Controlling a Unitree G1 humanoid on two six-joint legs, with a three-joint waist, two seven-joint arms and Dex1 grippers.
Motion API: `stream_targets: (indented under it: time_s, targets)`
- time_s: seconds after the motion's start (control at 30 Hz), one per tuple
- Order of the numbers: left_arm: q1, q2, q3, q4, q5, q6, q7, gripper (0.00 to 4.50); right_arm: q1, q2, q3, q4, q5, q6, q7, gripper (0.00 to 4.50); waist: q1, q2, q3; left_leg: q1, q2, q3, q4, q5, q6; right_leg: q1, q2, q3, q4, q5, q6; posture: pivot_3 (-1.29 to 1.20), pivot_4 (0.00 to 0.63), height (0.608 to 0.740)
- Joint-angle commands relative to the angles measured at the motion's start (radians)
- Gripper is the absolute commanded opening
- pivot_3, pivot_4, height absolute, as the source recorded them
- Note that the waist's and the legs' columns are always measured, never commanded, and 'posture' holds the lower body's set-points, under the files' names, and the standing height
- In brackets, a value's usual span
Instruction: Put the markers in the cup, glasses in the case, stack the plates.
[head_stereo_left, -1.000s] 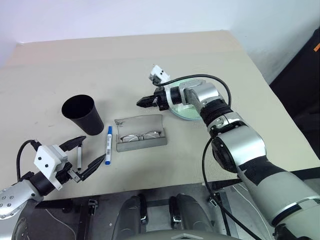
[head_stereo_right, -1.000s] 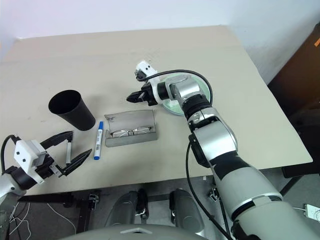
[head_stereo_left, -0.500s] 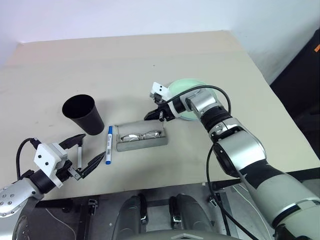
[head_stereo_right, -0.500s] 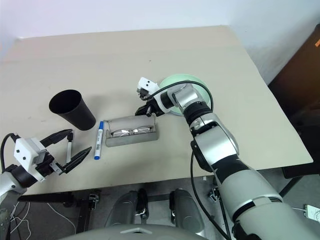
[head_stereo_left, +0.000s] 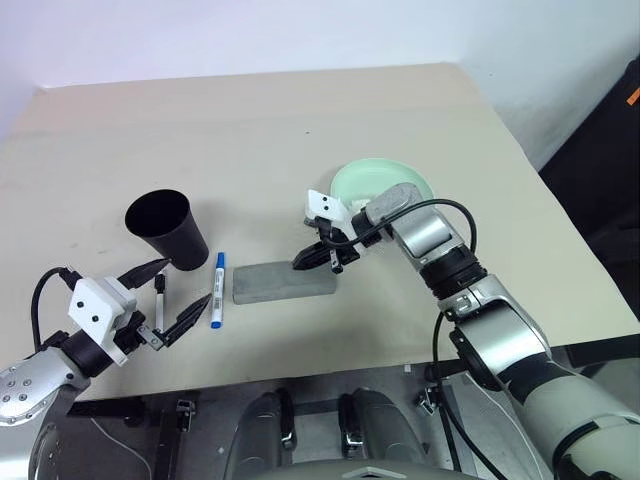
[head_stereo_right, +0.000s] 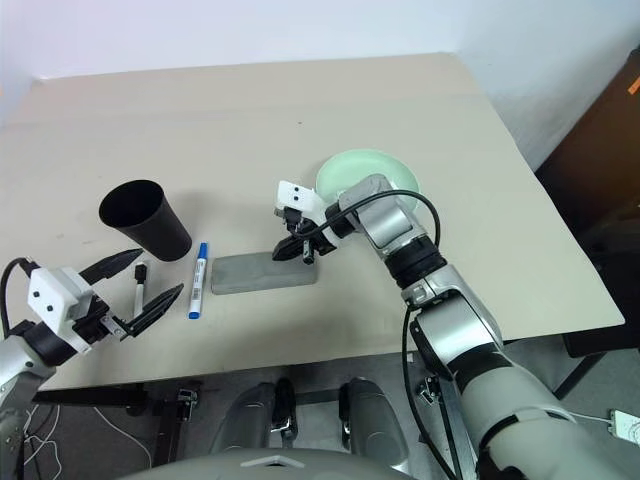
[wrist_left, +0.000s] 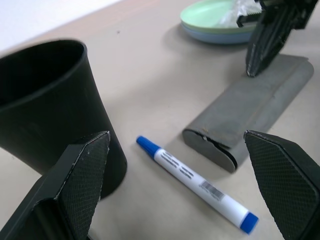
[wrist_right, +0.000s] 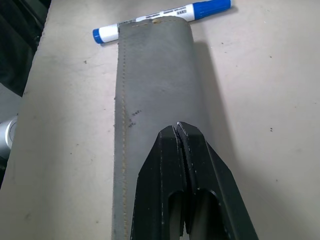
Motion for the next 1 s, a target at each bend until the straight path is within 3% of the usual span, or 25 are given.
stream_targets:
  time_s: [0.03,0.53,0.77,1.0]
  targets:
    - [-0.005,-0.007,0.039,-0.001,-0.017,-0.018,0.016,4.50,0.016,-0.007,0.018,-0.042,0.017,0.004,-0.007,0.06,0.000,0.000,0.000,0.000,0.000,0.000,0.000,0.000,0.000,0.000,0.000,0.000,0.000,0.000,0.000,0.00,0.150,0.715]
    - [0.111,-0.022,0.104,-0.098,-0.073,0.012,0.028,4.50,0.070,0.005,0.020,-0.113,0.111,-0.031,0.015,0.06,-0.001,0.000,0.000,0.001,0.000,0.000,0.000,0.000,0.000,0.000,0.000,0.000,-0.001,-0.001,-0.002,0.00,0.150,0.715]
    - [0.157,-0.040,0.138,-0.105,-0.085,-0.003,0.030,4.50,0.089,-0.001,0.112,-0.063,0.021,-0.150,-0.031,0.06,-0.002,0.000,0.000,0.001,0.000,0.000,-0.001,0.000,0.000,0.000,0.000,0.000,-0.002,-0.001,-0.002,0.00,0.150,0.715]
    - [0.214,-0.105,0.202,-0.102,-0.133,-0.005,0.057,4.50,0.035,0.015,0.037,-0.044,0.096,-0.117,-0.002,0.06,-0.002,0.000,0.000,0.002,0.001,0.000,-0.001,0.000,0.000,-0.002,0.000,0.000,-0.002,-0.002,-0.004,0.00,0.150,0.715]
